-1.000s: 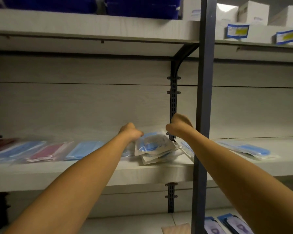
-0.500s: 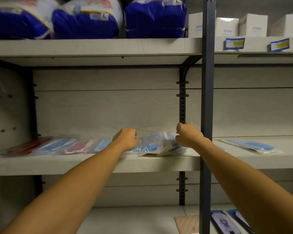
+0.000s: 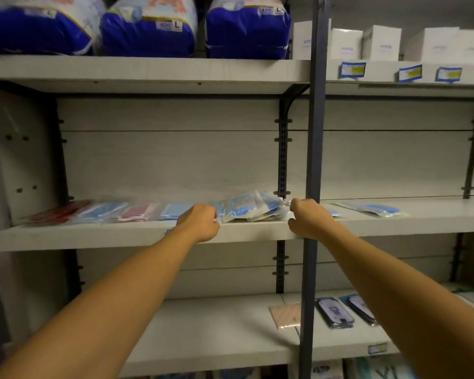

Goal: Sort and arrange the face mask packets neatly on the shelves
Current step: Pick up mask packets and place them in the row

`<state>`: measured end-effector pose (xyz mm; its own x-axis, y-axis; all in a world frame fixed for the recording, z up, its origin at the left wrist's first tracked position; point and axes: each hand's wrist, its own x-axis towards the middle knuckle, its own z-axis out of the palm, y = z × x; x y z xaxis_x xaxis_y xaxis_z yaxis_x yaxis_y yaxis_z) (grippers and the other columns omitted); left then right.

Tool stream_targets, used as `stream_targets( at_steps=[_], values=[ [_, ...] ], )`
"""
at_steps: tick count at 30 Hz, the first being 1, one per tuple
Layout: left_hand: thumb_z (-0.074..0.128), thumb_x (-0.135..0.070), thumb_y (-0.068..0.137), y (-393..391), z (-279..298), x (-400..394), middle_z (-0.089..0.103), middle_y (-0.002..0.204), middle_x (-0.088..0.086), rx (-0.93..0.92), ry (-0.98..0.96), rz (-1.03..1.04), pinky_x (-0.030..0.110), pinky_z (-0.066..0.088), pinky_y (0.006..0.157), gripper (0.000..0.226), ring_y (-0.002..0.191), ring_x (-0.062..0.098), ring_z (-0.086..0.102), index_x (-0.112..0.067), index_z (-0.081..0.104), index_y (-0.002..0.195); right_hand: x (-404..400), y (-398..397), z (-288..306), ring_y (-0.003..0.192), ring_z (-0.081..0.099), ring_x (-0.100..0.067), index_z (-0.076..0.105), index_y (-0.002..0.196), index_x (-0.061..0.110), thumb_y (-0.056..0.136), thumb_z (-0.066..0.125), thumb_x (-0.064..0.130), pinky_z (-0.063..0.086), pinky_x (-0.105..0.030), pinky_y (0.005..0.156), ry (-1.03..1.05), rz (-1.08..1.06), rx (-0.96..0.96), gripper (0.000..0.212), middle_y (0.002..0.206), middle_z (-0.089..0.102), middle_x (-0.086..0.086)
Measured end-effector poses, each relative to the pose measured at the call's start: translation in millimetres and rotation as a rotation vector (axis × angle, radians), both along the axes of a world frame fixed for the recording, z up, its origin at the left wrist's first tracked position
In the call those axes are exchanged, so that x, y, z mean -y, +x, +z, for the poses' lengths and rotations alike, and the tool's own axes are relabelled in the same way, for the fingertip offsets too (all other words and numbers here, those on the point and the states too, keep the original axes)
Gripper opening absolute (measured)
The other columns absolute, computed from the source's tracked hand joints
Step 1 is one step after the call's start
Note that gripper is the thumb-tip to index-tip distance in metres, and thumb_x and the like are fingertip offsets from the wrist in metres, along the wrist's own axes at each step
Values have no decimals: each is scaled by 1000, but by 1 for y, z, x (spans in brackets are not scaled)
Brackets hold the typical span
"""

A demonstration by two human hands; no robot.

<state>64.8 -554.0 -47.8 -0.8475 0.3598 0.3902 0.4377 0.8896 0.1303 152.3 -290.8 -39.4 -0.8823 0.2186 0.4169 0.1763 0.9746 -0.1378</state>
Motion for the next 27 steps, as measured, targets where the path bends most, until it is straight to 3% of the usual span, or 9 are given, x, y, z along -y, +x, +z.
stream_targets(
  at_steps=[4,7,9,12,16,19,22,27],
  values=[
    [53,-24,95,19,-6,-7,67,108,9,21,-2,-33,37,56,77,24,92,29,64,-14,70,108,-3,21,-9,94,60,-20,53,124,12,94,64,20,56,-33,84,13,-8,40,33,101,57,-4],
    [50,-16,90,28,-6,-20,67,89,17,67,75,-75,35,46,62,22,72,28,58,-6,69,86,-10,33,-13,90,57,-18,54,119,13,95,64,23,52,-30,78,39,-14,66,28,100,57,-3],
    [48,-14,89,35,-4,-32,67,86,20,77,103,-102,36,43,59,23,67,28,55,-3,68,84,-17,39,-15,90,58,-20,55,118,14,94,63,25,53,-32,78,54,-22,71,27,106,62,-5],
    [49,-16,91,45,2,-56,69,90,16,61,107,-143,44,56,69,23,78,32,64,-8,70,92,-35,51,-17,98,61,-24,57,120,13,94,61,24,57,-37,86,66,-45,81,29,113,63,-9],
    [49,-17,92,52,4,-96,69,88,17,65,108,-184,39,51,62,23,70,29,61,-8,70,90,-67,63,-18,98,59,-22,56,126,11,97,60,25,55,-33,87,67,-64,70,32,118,61,-10],
    [51,-14,89,57,0,-128,62,91,12,102,125,-238,42,52,63,23,75,31,64,-4,71,87,-98,70,-21,98,60,-24,56,126,10,98,58,27,55,-35,90,65,-84,87,33,119,62,-11],
    [52,-12,90,63,-3,-164,65,91,17,139,146,-288,48,55,75,22,89,34,67,-1,71,89,-129,77,-23,99,59,-26,57,124,10,97,57,27,54,-34,86,68,-93,111,32,119,61,-11],
    [52,-13,93,67,0,-224,68,95,12,106,176,-308,48,59,78,19,83,29,67,-7,70,96,-189,81,-17,93,60,-26,61,114,9,92,57,24,55,-34,79,82,-124,116,28,115,62,-9]
  ],
)
